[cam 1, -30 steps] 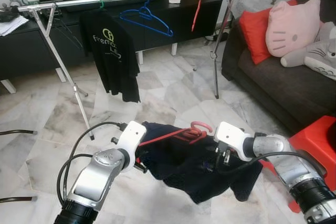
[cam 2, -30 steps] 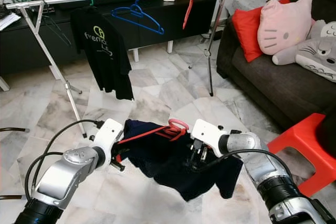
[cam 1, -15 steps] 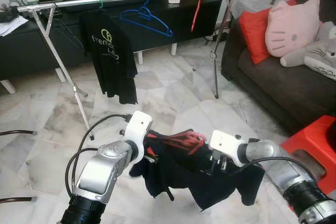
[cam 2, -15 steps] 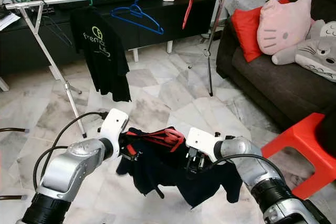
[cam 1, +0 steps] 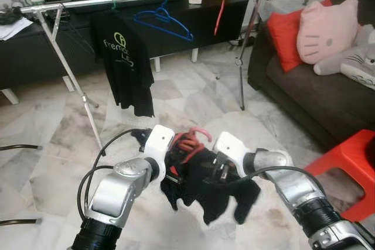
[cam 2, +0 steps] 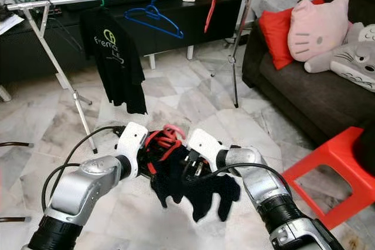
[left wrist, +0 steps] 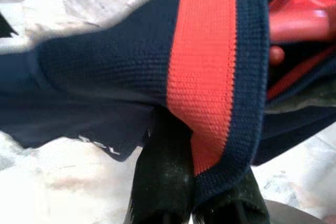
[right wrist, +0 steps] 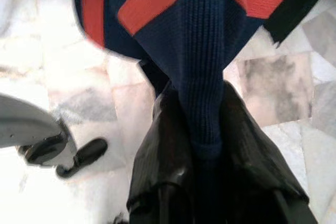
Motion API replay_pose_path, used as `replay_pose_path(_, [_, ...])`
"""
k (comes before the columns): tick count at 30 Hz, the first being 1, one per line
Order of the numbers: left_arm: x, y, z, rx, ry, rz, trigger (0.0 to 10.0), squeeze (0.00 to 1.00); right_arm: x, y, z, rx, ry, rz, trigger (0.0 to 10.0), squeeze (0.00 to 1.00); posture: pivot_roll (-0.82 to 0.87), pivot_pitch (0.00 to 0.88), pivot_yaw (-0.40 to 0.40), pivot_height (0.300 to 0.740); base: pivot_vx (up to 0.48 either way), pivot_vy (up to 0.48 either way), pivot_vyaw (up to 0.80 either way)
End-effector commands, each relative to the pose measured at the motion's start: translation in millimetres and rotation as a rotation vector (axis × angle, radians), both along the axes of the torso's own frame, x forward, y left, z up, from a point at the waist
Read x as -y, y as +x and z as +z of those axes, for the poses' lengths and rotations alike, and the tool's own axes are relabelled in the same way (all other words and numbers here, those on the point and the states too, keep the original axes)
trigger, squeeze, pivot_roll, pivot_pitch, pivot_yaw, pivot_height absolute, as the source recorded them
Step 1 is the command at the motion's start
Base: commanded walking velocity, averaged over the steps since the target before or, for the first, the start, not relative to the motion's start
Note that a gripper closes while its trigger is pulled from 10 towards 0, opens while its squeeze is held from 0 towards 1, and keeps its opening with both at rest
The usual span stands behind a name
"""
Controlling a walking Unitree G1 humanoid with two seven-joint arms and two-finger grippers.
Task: Hang hanger
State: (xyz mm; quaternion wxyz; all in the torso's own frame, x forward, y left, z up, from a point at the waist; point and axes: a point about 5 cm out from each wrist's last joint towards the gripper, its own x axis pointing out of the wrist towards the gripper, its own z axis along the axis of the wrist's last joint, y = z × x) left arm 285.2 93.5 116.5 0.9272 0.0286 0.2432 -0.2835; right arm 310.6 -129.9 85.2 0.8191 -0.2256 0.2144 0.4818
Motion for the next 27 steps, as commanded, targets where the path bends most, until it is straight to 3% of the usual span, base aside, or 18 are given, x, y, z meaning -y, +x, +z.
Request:
replay_pose_path(1, [2.3,1.1,8,0.04,0.001,-0.01,10.0,0.0,-0.1,-2.6,-2,-0.007,-0.016,0.017,10.0,0.0,-0.09,0.031,-0.032,0.74,0.0,0.0,0.0])
replay_pose_path(4, [2.5,2.8,11,0.053,-0.003,-0.003,10.0,0.0,-1.0,-1.4,-4,-0.003,-0.032,-0.001,10.0,0.0,-0.09,0.03,-0.032,0.74,0.0,0.0,0.0])
replay_pose_path(7, [4.0,1.5,11,0.054,0.0,-0.02,10.0,0.0,3.2,10.1,-4,0.034,-0.067,-0.12,10.0,0.0,-0.09,0.031,-0.031,0.74,0.0,0.0,0.0])
replay_pose_path(11, [5.8,-1.0,10,0.05,0.004,-0.044,10.0,0.0,3.5,18.1,-2,0.078,-0.065,-0.188,10.0,0.0,-0.09,0.032,-0.032,0.74,0.0,0.0,0.0])
replay_pose_path(13, [9.3,-5.1,8,0.038,-0.001,-0.085,10.0,0.0,-3.5,24.7,4,0.111,0.0,-0.24,10.0,0.0,-0.09,0.032,-0.033,0.74,0.0,0.0,0.0])
replay_pose_path(19, [17.6,-13.9,5,0.021,-0.002,-0.167,10.0,0.0,-22.7,26.0,6,0.081,0.115,-0.247,10.0,0.0,-0.09,0.031,-0.034,0.74,0.0,0.0,0.0])
replay_pose_path(27, [18.2,-12.8,6,0.028,-0.009,-0.155,10.0,0.0,-34.7,19.9,2,0.05,0.151,-0.195,10.0,0.0,-0.09,0.03,-0.038,0.74,0.0,0.0,0.0])
